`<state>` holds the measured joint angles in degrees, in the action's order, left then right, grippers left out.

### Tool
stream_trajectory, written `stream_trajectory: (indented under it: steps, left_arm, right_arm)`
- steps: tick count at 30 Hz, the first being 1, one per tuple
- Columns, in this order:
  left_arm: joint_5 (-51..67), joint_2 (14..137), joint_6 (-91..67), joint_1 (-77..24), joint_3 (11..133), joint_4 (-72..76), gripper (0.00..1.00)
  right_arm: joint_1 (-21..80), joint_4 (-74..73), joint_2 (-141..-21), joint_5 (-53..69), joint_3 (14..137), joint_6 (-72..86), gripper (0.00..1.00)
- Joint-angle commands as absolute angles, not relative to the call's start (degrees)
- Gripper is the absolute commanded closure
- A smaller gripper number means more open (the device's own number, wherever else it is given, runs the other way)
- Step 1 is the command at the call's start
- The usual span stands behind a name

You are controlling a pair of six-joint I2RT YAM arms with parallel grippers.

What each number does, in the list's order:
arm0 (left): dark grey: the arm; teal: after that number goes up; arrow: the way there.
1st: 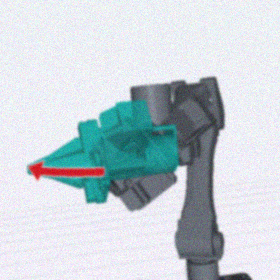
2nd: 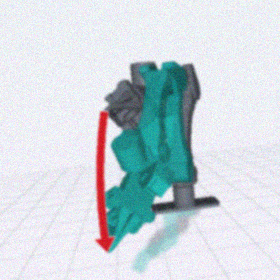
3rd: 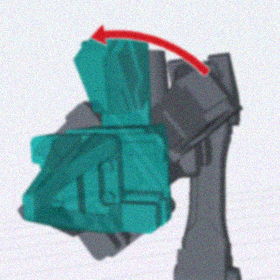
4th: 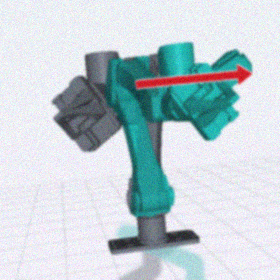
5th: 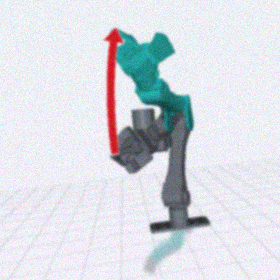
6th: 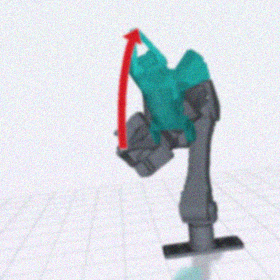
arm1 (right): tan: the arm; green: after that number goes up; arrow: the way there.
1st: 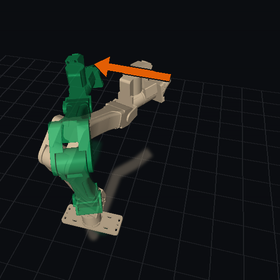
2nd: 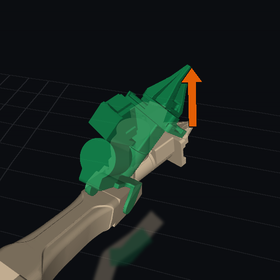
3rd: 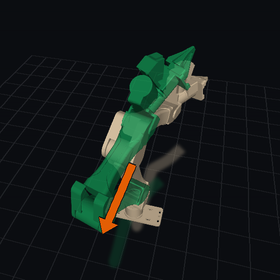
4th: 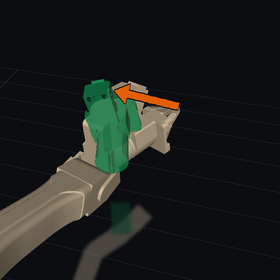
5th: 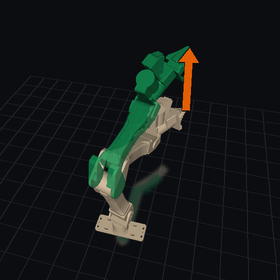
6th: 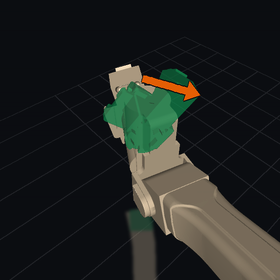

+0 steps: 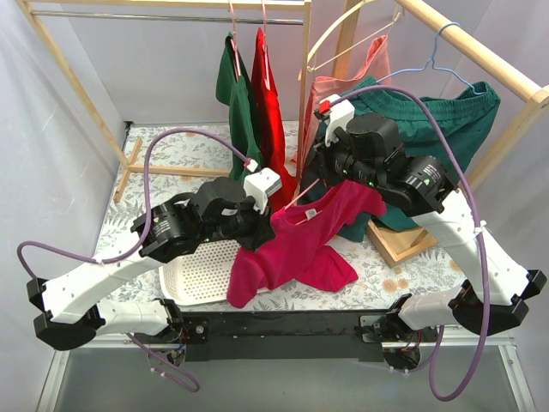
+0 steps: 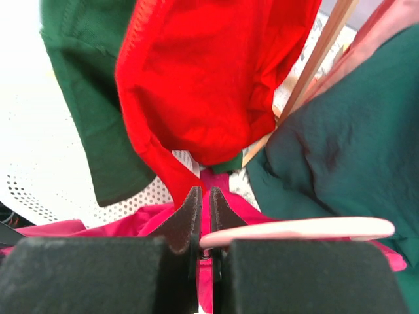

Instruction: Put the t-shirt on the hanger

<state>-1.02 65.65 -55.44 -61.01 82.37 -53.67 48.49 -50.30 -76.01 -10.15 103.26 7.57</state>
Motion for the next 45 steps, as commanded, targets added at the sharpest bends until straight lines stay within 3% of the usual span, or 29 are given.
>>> stream_trajectory:
  steps: [1, 3, 4, 6, 7, 10, 16, 22, 28, 39, 45]
  left_arm:
    - [-6.9, 60.6, -55.5, -61.0, 80.1, -44.9, 1.0]
    - [-5.5, 59.9, -54.8, -61.0, 79.5, -44.2, 1.0]
    - [-5.4, 58.6, -54.6, -61.0, 79.1, -43.2, 1.0]
    - [-4.3, 57.8, -53.8, -61.0, 79.1, -43.0, 1.0]
    - [-3.1, 57.5, -53.3, -61.0, 79.3, -43.0, 1.0]
    - [-0.9, 55.6, -52.1, -61.0, 79.5, -43.1, 1.0]
    - [-0.4, 52.9, -51.0, -61.0, 80.9, -46.6, 1.0]
    - [-3.0, 52.4, -50.8, -61.0, 88.1, -51.6, 1.0]
    - [-4.1, 53.3, -49.5, -61.0, 95.9, -56.8, 1.0]
    - [-5.9, 53.4, -51.4, -61.0, 95.0, -57.4, 1.0]
    - [-7.6, 52.3, -51.9, -61.0, 104.0, -55.7, 1.0]
  right_arm:
    - [48.7, -46.4, -74.9, -9.1, 103.2, 7.7, 0.99]
    - [48.8, -46.1, -74.4, -9.1, 102.8, 7.8, 0.97]
    - [48.7, -46.1, -74.2, -9.1, 102.7, 7.8, 0.82]
    - [48.7, -45.3, -73.3, -9.3, 102.5, 7.9, 0.68]
    - [48.8, -44.9, -73.0, -9.5, 102.3, 8.0, 0.55]
    - [48.6, -42.6, -70.6, -10.4, 101.0, 8.3, 0.38]
    - [48.7, -33.2, -63.2, -10.2, 95.6, 8.8, 0.19]
    - [48.7, -23.2, -52.7, -14.3, 87.2, 9.4, 0.12]
    - [48.7, -18.9, -50.4, -14.7, 85.8, 9.7, 0.02]
    - [48.7, -17.3, -51.7, -4.9, 87.8, 9.2, 0.02]
    - [48.7, -18.4, -50.1, -14.1, 84.4, 9.5, 0.02]
